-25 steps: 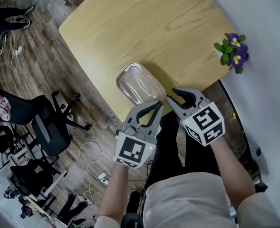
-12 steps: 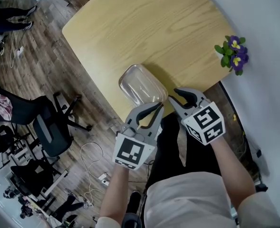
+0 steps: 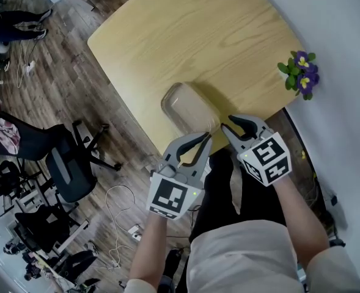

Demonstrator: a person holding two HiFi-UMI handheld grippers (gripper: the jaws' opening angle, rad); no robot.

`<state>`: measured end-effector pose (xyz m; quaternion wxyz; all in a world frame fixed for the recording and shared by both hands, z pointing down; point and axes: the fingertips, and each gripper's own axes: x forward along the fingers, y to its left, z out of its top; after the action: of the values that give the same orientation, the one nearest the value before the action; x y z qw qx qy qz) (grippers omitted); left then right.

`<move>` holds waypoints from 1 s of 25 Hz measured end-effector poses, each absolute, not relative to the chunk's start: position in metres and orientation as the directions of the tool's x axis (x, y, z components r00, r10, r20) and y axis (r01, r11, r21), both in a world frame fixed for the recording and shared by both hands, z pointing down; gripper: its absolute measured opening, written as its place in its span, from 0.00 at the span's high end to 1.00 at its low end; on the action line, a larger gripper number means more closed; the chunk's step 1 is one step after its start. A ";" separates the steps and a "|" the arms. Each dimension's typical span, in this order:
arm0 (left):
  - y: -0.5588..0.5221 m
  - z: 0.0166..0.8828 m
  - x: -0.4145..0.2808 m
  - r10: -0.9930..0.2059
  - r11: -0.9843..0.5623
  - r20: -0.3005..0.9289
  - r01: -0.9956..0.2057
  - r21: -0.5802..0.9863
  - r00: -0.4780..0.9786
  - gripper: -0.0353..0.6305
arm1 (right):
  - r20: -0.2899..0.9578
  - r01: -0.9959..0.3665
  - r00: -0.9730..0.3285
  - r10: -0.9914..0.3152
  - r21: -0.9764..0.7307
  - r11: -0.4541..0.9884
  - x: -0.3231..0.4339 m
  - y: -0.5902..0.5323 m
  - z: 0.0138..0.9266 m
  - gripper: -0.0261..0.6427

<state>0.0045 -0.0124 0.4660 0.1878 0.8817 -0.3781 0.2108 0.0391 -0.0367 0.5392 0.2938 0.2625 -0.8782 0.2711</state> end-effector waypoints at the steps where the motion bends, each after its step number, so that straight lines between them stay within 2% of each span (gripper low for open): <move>1: -0.013 0.465 0.004 -0.588 -0.644 0.516 -0.746 0.167 0.623 0.93 | 0.659 -0.621 -0.689 -0.303 -0.321 0.715 0.039 -0.037 0.538 0.80; 14: -0.012 0.465 0.004 -0.583 -0.646 0.520 -0.745 0.168 0.623 0.93 | 0.568 -0.622 -0.739 -0.363 -0.369 0.691 0.034 -0.041 0.498 0.80; 22: -0.011 0.460 0.009 -0.582 -0.651 0.514 -0.740 0.169 0.630 0.93 | 0.590 -0.635 -0.727 -0.351 -0.384 0.670 0.027 -0.038 0.502 0.79; 25: -0.010 0.459 0.010 -0.580 -0.654 0.510 -0.737 0.172 0.635 0.93 | 0.604 -0.647 -0.715 -0.351 -0.382 0.660 0.028 -0.036 0.505 0.83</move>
<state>0.0103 -0.0102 0.4586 0.1857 0.8848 -0.3721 0.2102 0.0281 -0.0364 0.5054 0.2477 0.2846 -0.8768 0.2980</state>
